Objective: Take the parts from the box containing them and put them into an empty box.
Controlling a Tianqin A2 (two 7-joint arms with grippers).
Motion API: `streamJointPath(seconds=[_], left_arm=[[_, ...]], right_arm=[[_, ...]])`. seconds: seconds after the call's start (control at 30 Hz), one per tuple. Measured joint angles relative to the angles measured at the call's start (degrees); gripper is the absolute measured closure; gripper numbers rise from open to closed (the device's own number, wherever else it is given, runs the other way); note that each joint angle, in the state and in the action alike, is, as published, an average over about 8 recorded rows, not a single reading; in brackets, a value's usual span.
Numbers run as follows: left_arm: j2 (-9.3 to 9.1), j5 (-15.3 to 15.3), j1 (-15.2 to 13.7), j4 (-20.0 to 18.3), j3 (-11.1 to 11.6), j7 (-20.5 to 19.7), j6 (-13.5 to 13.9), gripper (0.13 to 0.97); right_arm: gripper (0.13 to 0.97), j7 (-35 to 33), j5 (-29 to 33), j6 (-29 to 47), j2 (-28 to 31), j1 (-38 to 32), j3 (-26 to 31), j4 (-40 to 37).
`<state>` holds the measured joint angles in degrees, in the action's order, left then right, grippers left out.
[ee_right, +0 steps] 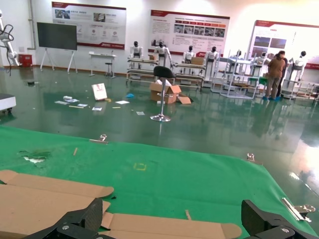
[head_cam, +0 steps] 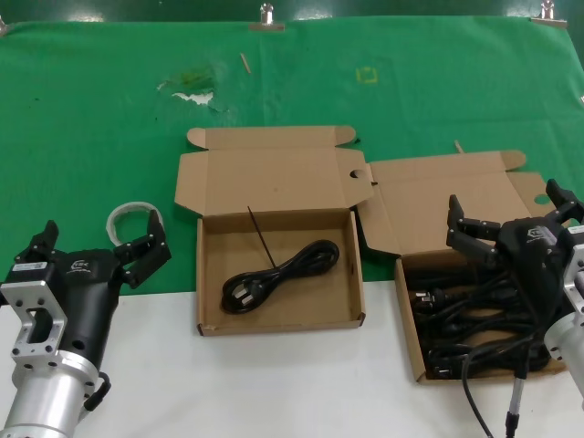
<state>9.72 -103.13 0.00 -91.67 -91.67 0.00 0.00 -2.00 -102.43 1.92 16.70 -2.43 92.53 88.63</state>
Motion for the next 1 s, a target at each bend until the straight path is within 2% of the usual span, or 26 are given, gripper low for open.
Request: streamJointPath(seconds=[1.0], left_arm=[[0.00,0.0,0.0,0.0,0.0,0.0,0.0,0.132]], right_arm=[[0.129,0.0,0.0,0.0,0.0,0.0,0.0,0.0]])
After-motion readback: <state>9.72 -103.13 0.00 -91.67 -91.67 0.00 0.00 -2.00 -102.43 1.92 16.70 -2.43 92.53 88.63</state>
